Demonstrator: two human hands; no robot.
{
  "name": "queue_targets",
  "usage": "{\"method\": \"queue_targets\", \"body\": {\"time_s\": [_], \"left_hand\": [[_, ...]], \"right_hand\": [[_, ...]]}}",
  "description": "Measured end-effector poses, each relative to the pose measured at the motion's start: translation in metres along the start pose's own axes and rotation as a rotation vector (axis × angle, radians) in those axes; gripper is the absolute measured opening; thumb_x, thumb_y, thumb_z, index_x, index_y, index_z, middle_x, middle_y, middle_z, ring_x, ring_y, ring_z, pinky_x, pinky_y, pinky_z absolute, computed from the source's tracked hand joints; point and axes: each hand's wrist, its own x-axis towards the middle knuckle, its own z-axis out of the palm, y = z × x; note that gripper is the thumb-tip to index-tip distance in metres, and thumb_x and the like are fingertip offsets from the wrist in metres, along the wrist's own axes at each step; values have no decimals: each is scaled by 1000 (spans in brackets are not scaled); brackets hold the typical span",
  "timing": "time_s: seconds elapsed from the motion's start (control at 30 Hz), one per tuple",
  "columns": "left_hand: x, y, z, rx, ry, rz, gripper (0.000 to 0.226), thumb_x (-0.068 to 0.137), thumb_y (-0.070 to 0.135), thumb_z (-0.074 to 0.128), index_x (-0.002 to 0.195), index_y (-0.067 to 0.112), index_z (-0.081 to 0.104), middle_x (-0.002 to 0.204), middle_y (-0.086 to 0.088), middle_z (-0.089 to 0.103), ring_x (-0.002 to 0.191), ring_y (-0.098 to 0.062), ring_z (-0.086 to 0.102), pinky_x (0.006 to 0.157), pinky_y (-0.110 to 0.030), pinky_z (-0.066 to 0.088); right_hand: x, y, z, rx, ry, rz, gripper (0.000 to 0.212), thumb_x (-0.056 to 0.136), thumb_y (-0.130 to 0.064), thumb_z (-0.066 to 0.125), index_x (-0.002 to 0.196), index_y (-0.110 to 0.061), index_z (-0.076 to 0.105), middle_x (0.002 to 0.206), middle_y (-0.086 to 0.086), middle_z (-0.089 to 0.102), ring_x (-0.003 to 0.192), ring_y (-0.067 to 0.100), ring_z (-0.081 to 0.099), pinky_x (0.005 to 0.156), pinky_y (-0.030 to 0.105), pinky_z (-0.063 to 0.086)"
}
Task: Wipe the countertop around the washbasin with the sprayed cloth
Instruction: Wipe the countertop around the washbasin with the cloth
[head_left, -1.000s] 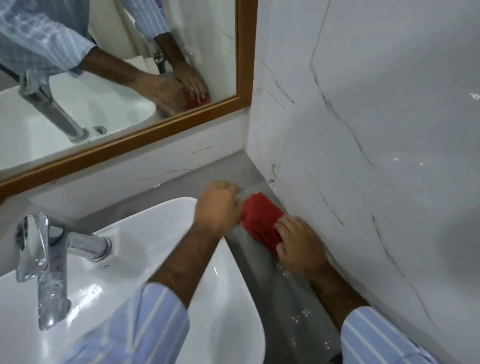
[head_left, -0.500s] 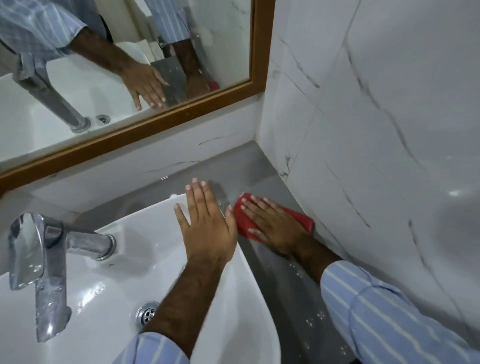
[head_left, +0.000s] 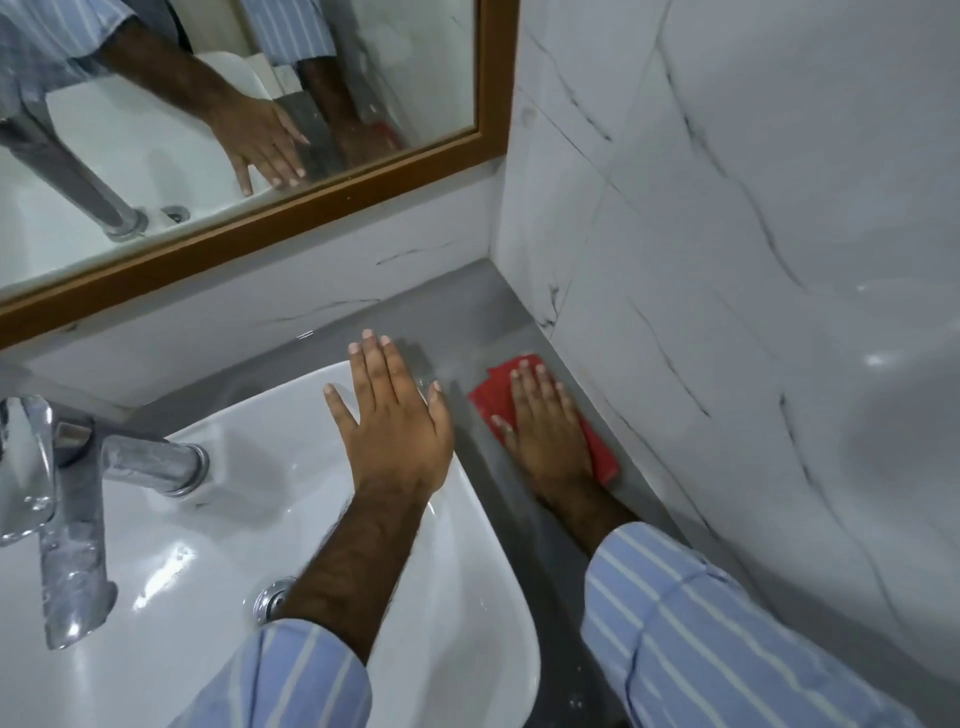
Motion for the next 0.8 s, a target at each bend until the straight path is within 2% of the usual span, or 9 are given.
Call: {"method": "queue_targets", "body": {"time_s": [0.07,0.13,0.27,0.37,0.43,0.53,0.67,0.73,0.8], "left_hand": [[0,-2,-1,-6,3,6,76,107,52,19,168,11,2,179,-9,-5,165,-28,-6,132,-60,4],[1,-3,-2,-10,-2,2,76,107,52,19,168,11,2,178,-9,-5,165,-28,-6,132,-61,4],[-1,0,-5,-24,-16,-5,75,108,51,20,168,10,1,178,-9,-6,165,-28,-7,132,-62,3],[-3,1,-8,-29,-28,-6,75,108,50,20,168,10,1,178,-9,-7,165,-28,-8,131,-63,3],[-2,1,-8,-31,-25,-6,74,108,50,21,168,10,1,178,-9,-7,165,-28,-7,131,-63,3],[-2,0,-5,-29,-7,-9,73,108,48,22,168,10,3,179,-8,-6,165,-27,-7,131,-63,3],[-3,0,-6,-8,-4,-6,73,109,47,22,168,9,3,179,-8,-5,165,-26,-7,131,-63,4],[-3,-1,-7,-11,-7,-5,73,109,47,22,168,9,2,178,-8,-6,165,-26,-8,131,-62,4],[-4,0,-7,-31,-6,1,73,109,46,23,168,8,2,179,-9,-6,165,-26,-8,131,-63,5]], "right_hand": [[-20,19,2,-57,-30,-298,71,109,-51,24,166,-11,13,175,8,11,162,25,10,131,45,16],[-58,46,4,-75,-28,-384,69,109,-51,29,166,-13,15,175,5,13,162,23,11,131,43,15],[-127,67,10,-57,11,0,69,109,-49,32,165,-10,19,173,8,19,161,25,18,129,47,24],[-120,52,10,3,57,131,68,108,-46,33,164,-10,22,173,8,23,161,24,18,129,46,25],[-93,40,8,5,93,121,67,109,-45,34,164,-8,24,172,10,25,160,26,19,128,47,26],[-53,24,6,-10,41,-18,68,110,-46,31,164,-8,20,173,10,21,161,27,17,129,47,22],[-80,36,11,-66,12,-203,69,110,-49,27,165,-9,17,175,10,16,161,26,15,128,47,25],[-125,58,18,-42,43,-110,70,109,-50,29,165,-10,17,175,8,17,161,24,14,128,47,26],[-174,76,22,-3,51,76,72,108,-53,29,165,-10,17,174,8,18,161,23,15,128,46,25]]}}
